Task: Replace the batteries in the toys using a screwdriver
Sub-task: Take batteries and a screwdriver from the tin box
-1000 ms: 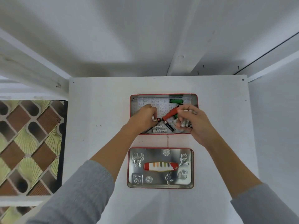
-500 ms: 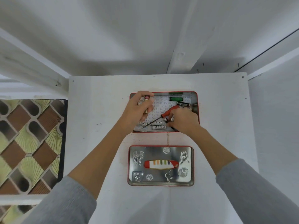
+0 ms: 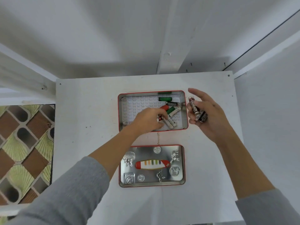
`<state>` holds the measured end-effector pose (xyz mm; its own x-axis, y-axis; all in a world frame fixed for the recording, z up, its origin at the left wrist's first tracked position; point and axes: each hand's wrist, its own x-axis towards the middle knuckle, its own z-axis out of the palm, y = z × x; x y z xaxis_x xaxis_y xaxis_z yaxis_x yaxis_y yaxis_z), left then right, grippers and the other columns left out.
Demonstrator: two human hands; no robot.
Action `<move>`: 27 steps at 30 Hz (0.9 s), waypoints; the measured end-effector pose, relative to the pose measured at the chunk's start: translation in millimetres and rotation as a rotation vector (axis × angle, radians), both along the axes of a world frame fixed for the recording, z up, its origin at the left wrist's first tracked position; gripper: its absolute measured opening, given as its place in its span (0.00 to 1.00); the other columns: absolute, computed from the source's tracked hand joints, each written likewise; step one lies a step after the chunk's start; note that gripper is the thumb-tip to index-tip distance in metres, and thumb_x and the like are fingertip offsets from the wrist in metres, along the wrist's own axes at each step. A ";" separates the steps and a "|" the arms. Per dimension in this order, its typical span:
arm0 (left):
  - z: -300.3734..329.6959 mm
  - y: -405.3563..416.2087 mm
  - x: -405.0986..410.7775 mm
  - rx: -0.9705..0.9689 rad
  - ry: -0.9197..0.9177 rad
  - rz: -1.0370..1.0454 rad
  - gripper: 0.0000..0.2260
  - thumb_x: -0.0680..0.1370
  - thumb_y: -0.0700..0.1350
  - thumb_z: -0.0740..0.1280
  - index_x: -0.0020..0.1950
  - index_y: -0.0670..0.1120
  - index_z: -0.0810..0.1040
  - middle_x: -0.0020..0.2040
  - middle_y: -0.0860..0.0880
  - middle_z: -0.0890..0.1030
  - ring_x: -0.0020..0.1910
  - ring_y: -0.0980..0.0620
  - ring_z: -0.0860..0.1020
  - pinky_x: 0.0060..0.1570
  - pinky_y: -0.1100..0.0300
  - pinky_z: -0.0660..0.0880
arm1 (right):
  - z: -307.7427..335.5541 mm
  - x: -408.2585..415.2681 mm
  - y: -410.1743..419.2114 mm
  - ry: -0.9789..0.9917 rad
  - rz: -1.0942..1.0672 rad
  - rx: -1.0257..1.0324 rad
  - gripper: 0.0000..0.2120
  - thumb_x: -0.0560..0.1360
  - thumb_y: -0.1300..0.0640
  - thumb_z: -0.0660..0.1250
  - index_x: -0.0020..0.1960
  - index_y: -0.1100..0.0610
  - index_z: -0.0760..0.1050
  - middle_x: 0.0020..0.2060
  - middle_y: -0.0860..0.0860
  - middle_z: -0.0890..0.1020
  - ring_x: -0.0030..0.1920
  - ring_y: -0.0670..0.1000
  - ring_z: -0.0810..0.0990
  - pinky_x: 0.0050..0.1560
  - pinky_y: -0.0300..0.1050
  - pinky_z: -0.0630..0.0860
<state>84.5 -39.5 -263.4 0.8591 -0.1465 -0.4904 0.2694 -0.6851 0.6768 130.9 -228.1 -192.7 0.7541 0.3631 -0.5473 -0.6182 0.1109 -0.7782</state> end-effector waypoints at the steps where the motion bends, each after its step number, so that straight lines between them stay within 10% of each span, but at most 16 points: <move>1: -1.7 -2.5 2.4 0.081 -0.028 -0.067 0.11 0.75 0.41 0.70 0.55 0.53 0.79 0.59 0.49 0.80 0.51 0.48 0.77 0.44 0.56 0.74 | 1.9 -0.9 -2.6 0.009 0.006 0.044 0.15 0.77 0.65 0.55 0.57 0.55 0.75 0.34 0.53 0.76 0.30 0.49 0.72 0.28 0.39 0.70; 10: -10.2 -9.6 13.3 0.449 -0.170 -0.320 0.11 0.76 0.51 0.69 0.58 0.52 0.77 0.53 0.49 0.81 0.52 0.47 0.78 0.42 0.59 0.67 | -3.0 -17.3 -3.3 0.114 -0.072 0.150 0.01 0.71 0.59 0.62 0.43 0.56 0.71 0.33 0.52 0.75 0.31 0.50 0.74 0.26 0.39 0.70; 14: -2.0 3.2 7.4 0.182 -0.081 -0.118 0.09 0.75 0.50 0.71 0.52 0.47 0.78 0.53 0.50 0.77 0.49 0.50 0.75 0.41 0.60 0.69 | -5.9 -21.5 1.6 0.022 -0.006 -0.054 0.04 0.69 0.60 0.68 0.41 0.56 0.73 0.28 0.51 0.75 0.29 0.51 0.77 0.28 0.41 0.74; 19: 41.1 36.7 -16.0 -0.364 0.067 0.450 0.05 0.78 0.40 0.67 0.50 0.42 0.71 0.39 0.48 0.78 0.21 0.59 0.68 0.22 0.68 0.67 | -9.9 -18.2 19.2 -0.069 0.167 -0.209 0.05 0.75 0.65 0.65 0.49 0.59 0.76 0.31 0.53 0.79 0.30 0.51 0.77 0.30 0.42 0.75; 27: 67.0 86.4 -46.5 -0.832 -0.017 0.730 0.17 0.80 0.34 0.57 0.60 0.50 0.78 0.30 0.47 0.70 0.24 0.55 0.63 0.26 0.63 0.59 | -48.5 -6.4 84.9 -0.592 0.827 -0.829 0.03 0.72 0.55 0.71 0.42 0.48 0.77 0.49 0.46 0.81 0.45 0.48 0.79 0.45 0.44 0.76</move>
<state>38.0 46.9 -196.4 0.8790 0.1193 -0.4616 0.4099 0.3053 0.8595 124.5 -143.2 -241.2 0.6740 0.5485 -0.4949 0.1841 -0.7734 -0.6066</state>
